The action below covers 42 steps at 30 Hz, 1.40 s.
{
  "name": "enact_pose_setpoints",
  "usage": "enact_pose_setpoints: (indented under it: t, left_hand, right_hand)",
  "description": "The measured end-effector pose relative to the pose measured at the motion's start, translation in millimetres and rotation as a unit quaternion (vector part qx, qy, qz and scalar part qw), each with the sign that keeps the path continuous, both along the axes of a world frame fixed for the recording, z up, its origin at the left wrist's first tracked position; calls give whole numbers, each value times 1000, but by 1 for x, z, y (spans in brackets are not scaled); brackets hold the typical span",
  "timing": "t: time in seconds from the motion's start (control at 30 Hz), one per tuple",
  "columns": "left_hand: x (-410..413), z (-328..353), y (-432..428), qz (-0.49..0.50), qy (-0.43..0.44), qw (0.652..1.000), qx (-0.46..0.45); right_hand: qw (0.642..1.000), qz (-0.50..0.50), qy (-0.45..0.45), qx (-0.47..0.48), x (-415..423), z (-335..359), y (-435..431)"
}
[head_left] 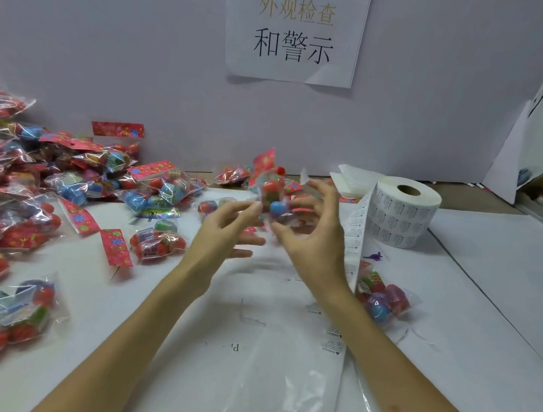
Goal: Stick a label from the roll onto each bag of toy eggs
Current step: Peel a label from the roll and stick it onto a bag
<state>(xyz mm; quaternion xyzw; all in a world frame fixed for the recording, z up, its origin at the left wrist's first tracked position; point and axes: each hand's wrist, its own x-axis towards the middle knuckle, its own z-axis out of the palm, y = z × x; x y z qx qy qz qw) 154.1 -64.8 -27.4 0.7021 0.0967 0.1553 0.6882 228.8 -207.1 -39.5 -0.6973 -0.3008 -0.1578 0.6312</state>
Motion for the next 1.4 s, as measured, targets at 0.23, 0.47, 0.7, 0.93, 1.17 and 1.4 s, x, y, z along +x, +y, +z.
enact_pose_setpoints:
  t: [0.23,0.47,0.7,0.93,1.17,1.4]
  left_hand:
    - [1,-2,7,19,3,995,-95]
    - [4,-2,14,36,28,980,-193]
    - [6,0,17,3,-10,960,-280]
    - [5,-2,17,-5,-16,965,-262]
    - [6,-1,16,2,0,963,-271]
    - [5,-2,21,35,-12,959,-282]
  right_hand:
    - [978,189,93,12,-3,4,0]
    - [904,241,333,122,5,13,-6]
    - [862,269,408,137,1,15,-4]
    - [924,162,334,96,3,12,-2]
    - [926,165,328,87,1,11,-1]
    - [913,199,330,132,2,14,-4]
